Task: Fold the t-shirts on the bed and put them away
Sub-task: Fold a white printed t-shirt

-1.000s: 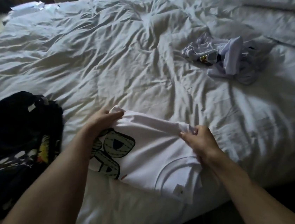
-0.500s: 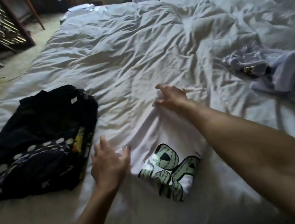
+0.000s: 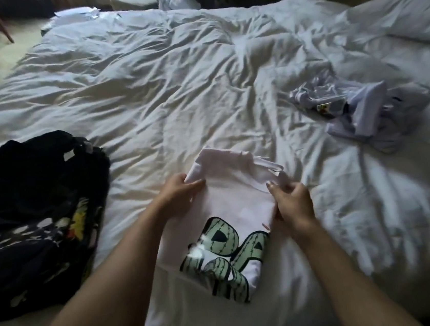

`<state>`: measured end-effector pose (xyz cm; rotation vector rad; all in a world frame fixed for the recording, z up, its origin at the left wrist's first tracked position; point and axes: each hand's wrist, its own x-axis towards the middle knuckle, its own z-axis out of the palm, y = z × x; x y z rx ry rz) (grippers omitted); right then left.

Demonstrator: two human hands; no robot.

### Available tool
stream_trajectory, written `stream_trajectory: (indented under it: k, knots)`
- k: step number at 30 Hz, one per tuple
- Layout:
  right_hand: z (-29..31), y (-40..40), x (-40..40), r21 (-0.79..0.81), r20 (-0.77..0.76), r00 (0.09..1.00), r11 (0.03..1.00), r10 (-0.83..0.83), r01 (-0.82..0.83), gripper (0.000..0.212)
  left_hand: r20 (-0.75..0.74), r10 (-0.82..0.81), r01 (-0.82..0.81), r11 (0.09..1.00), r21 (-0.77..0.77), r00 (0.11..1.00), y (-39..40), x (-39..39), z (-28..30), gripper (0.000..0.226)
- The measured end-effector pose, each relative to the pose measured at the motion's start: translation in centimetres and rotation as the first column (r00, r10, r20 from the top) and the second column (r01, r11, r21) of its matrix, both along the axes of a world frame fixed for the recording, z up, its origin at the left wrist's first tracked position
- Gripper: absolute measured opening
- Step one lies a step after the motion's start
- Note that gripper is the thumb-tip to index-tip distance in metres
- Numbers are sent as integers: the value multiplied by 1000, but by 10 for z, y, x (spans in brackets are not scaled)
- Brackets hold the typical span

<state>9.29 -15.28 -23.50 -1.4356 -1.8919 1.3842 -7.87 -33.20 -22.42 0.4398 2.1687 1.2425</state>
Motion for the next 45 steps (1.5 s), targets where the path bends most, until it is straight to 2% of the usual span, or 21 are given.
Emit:
stream_trajectory:
  k: [2,4,8,11,14,17,20,22,23,26,29,32,35,41,45]
  knots:
    - [7,9,-17,67,20,997,995,74,-75,33,-57,72,-72,997,-1,996,-6,8,-5,18]
    - [11,13,-37,139,26,987,977,160,-162,25,-115,219,-218,976,21,969,-18,20,-6,14]
    - [20,5,-77,202,-15,927,909,374,-364,24,-145,530,-521,848,101,835,-42,41,-18,24]
    - [27,-9,-96,182,-46,889,879,456,-442,28,-104,630,-619,776,117,770,-48,45,-20,24]
    - [27,-25,-82,102,40,880,874,473,-475,48,-4,587,-580,801,145,810,-50,44,-14,37]
    - [19,-39,-41,71,144,857,859,494,-507,59,-147,421,-422,906,28,895,-61,55,-5,48]
    - [11,-54,2,73,177,840,844,513,-531,56,-277,307,-345,934,-98,911,-78,73,-4,54]
    - [10,-59,18,130,204,822,817,532,-562,49,-324,228,-294,940,-173,918,-84,79,-6,45]
    - [11,-60,21,162,205,818,805,538,-571,45,-333,213,-278,947,-161,919,-83,80,-7,38]
    - [14,-55,16,226,164,830,799,533,-558,38,-321,225,-252,967,-43,920,-67,75,-4,35]
    - [18,-43,5,272,139,850,805,508,-526,39,-239,279,-269,960,75,930,-44,61,-3,27]
    - [22,-27,-12,296,125,867,816,483,-497,40,-173,306,-290,951,109,936,-25,41,-5,31]
    - [21,-20,-24,299,116,877,825,467,-479,39,-228,318,-318,947,37,920,-16,34,1,37]
    - [7,-34,-2,178,152,834,815,531,-552,48,-329,317,-380,913,-148,889,-43,63,-2,42]
    - [12,-27,-7,154,210,815,804,541,-574,60,-324,371,-440,881,-173,870,-58,53,0,44]
